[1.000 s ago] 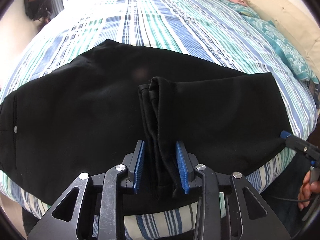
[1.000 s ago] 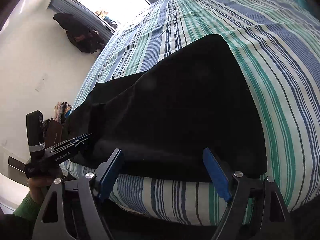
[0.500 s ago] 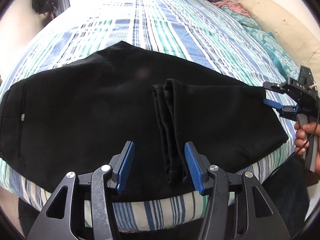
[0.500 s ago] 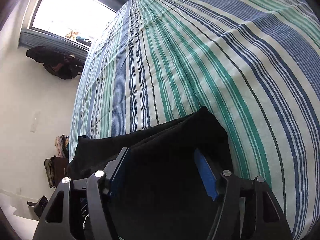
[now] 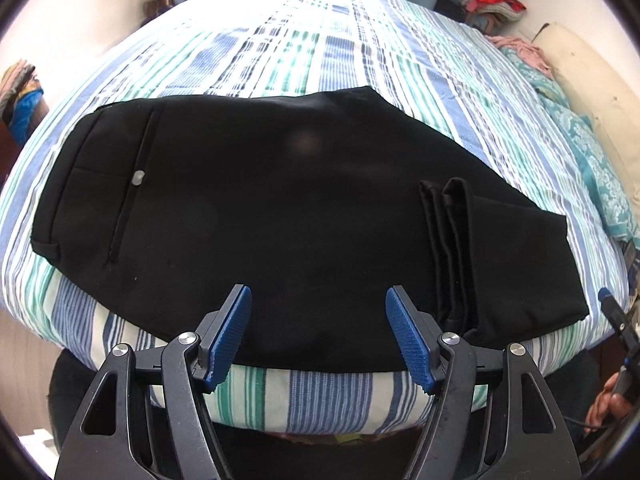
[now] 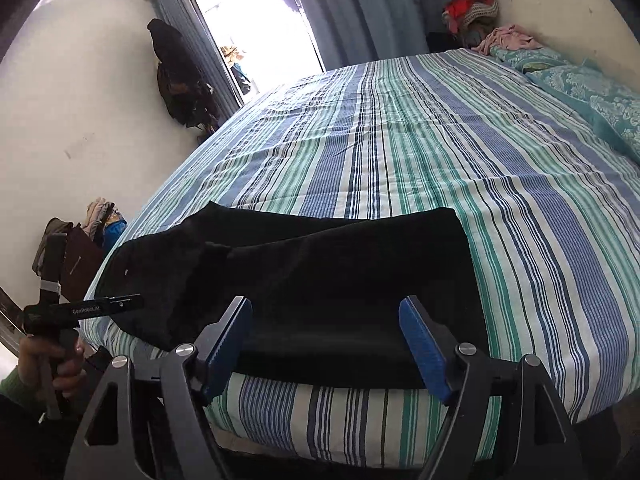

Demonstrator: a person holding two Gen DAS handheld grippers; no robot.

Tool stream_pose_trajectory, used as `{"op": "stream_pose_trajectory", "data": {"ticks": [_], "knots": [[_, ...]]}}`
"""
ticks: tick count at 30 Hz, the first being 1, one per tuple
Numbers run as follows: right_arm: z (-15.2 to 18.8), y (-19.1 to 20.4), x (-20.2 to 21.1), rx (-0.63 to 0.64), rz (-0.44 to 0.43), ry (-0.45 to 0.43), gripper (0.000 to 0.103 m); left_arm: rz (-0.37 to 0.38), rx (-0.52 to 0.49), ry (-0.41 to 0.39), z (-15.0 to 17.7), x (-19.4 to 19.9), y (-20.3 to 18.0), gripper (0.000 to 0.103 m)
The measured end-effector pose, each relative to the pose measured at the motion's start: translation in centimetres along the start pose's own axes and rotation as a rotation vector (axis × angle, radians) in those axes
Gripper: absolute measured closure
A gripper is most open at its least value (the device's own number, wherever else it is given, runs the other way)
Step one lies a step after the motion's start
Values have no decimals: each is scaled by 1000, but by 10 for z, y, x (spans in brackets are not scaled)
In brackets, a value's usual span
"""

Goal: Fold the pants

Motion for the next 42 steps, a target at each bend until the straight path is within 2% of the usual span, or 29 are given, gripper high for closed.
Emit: {"op": "stream_pose_trajectory", "data": {"ticks": [2, 9, 15, 18, 20, 24, 26, 27, 31, 32, 35, 37, 39, 40, 41, 42], "knots": [[10, -2, -8, -9, 0, 37, 27, -31, 6, 6, 0, -2, 8, 31], [20, -11, -3, -23, 18, 40, 27, -170, 25, 9, 0, -10, 36, 29], [31, -8, -9, -23, 14, 72, 27, -218, -3, 5, 0, -12, 42, 29], [30, -1, -11, 4, 11, 75, 27, -201, 24, 12, -5, -13, 54, 29], [32, 4, -13, 18, 5, 83, 27, -180, 93, 10, -14, -12, 77, 29], [36, 15, -17, 46, -9, 100, 27, -144, 375, 31, -29, -17, 164, 29], [38, 18, -20, 51, -19, 109, 27, -101, 527, 48, -33, -22, 204, 29], [39, 20, -22, 54, -24, 113, 27, -98, 565, 53, -36, -24, 219, 28], [42, 27, -27, 63, -40, 128, 27, -53, 524, 68, -51, -41, 236, 24], [43, 29, -27, 66, -43, 131, 27, -30, 499, 76, -55, -47, 233, 17], [46, 34, -29, 83, -46, 142, 27, 43, 406, 151, -55, -74, 213, 5], [47, 36, -29, 90, -47, 148, 27, 35, 359, 157, -52, -82, 204, 1], [48, 37, -28, 94, -46, 151, 27, 13, 330, 137, -54, -81, 202, 3], [48, 38, -28, 94, -46, 150, 27, 22, 329, 130, -55, -78, 199, 17], [48, 38, -27, 95, -46, 148, 27, 48, 326, 122, -57, -73, 193, 37], [48, 38, -27, 96, -45, 146, 27, 29, 315, 121, -58, -70, 193, 43]]}}
Point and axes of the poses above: each gripper's, at about its wrist camera, not at the fingertips, and x roughly against the way its jaws point, y to its left, z to its underside, the point moved 10 cm from there along -x, roughly the way its jaws point, and after that the axes turned 9 degrees about -z, right-handed, at the moved point
